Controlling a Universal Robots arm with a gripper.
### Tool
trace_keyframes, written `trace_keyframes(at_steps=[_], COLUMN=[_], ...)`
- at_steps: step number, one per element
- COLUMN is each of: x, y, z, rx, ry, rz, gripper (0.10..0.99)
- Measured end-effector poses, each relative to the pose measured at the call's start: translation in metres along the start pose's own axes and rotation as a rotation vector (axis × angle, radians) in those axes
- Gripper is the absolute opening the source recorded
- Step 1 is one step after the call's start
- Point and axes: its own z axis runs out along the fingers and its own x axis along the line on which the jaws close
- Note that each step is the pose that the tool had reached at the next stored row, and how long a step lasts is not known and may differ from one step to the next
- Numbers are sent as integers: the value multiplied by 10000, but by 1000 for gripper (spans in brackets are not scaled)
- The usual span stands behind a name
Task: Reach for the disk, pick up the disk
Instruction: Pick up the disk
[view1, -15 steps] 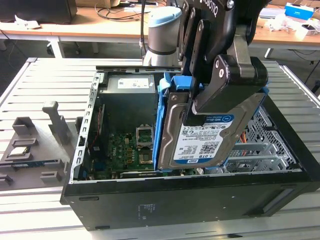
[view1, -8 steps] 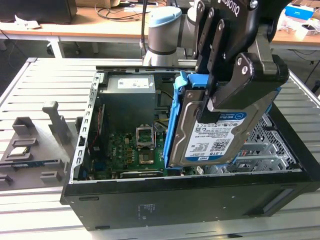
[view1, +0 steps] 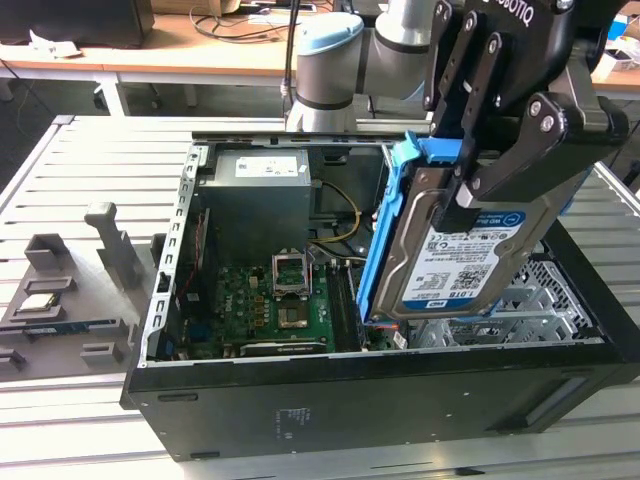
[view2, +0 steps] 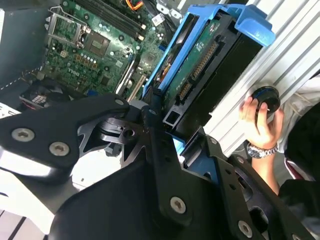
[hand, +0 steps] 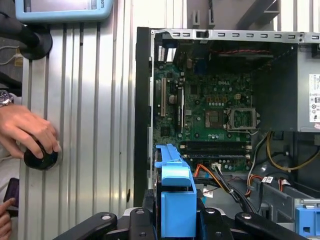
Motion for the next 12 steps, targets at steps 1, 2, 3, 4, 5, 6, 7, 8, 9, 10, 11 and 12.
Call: trace_keyframes(at_steps=[1,2,3,4,5,6,7,8,9,10,11,12], x=[-17,-36,-50,-68,-81,-95,-117,-129,-141,-161,-173,-190], y=[-29,-60,-83,-115,-134,-157,-194,-213,-229,-260,-277,-297], z=[0,1,2,5,8,13,19,24,31,49,60,71], rx=[-1,-1,-3,-5,-8,-9,-13,-15,-19,-27,-31,-36], ry=[8,17,25,37,47,57,75,86,97,111,115,119], rz=[2,2,2,3,4,3,4,5,6,6,7,7], gripper=[369,369,369,369,369,369,369,369,369,369,369,369])
